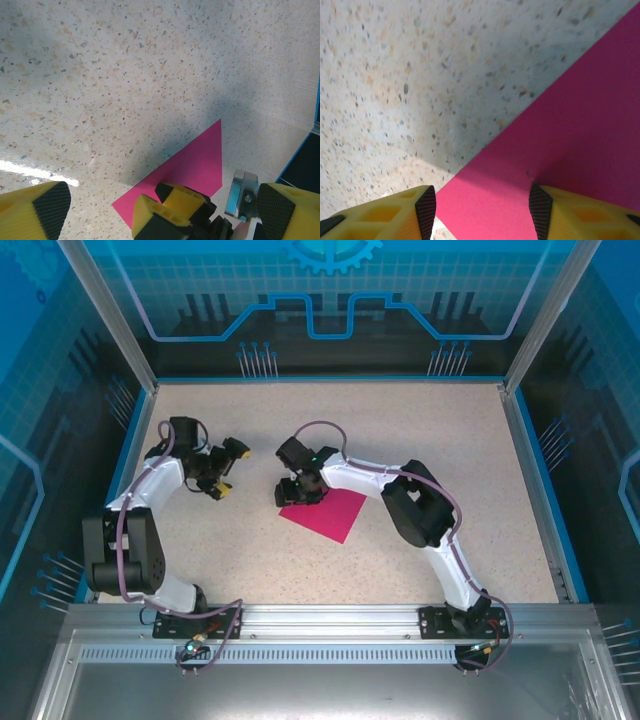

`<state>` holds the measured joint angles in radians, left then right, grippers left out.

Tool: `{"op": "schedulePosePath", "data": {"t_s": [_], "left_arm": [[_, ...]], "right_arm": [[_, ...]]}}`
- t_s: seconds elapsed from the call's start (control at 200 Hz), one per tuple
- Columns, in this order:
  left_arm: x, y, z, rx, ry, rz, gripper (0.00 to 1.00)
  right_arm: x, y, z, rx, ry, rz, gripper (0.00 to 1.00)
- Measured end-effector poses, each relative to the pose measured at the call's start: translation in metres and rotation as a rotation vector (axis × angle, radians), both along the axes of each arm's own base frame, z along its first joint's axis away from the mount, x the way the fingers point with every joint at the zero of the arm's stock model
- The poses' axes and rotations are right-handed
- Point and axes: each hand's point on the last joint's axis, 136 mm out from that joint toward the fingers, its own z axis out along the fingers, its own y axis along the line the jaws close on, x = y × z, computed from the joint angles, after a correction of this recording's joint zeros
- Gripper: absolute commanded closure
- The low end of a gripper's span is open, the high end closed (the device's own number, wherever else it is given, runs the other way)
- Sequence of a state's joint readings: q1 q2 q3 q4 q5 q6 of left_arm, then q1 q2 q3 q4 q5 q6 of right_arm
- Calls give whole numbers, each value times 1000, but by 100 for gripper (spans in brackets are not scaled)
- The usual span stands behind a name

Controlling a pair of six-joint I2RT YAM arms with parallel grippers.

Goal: Fold a paper plane with a square sheet of paper (pick it up from the middle)
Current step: Move the square sheet of paper to the center of the table.

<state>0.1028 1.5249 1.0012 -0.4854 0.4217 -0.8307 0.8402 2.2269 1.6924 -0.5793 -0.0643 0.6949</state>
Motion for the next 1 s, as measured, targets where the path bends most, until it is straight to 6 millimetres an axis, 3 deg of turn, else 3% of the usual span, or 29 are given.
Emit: {"op": "schedulePosePath", "data": {"t_s": [0.145,0.28,0.375,0.48,0.58,0.655,0.805,1.0], "left_arm": [[0,-1,-7,-10,21,-5,1],[0,-3,-11,-21,30,-14,1],[0,-4,-12,-25,32,-21,1],[1,-5,-12,-26,25,-26,1],[-1,-6,-14,-31,26,-32,1],[-3,-7,-16,-34,32,-36,1],[-4,-8,-17,-37,33,-41,1],[-4,-8,-17,-37,32,-41,1]], "right_arm": [[-36,-5,-3,-43,-13,155,42],[-91,-36,-3,-113,35,284,37],[-107,-58,1,-164,82,298,25],[-97,-70,18,-188,68,237,15],[-72,-80,43,-173,15,130,8],[-51,-99,53,-188,-9,35,2],[-32,-128,41,-263,9,-54,1],[-33,-124,14,-322,65,-40,1]]}}
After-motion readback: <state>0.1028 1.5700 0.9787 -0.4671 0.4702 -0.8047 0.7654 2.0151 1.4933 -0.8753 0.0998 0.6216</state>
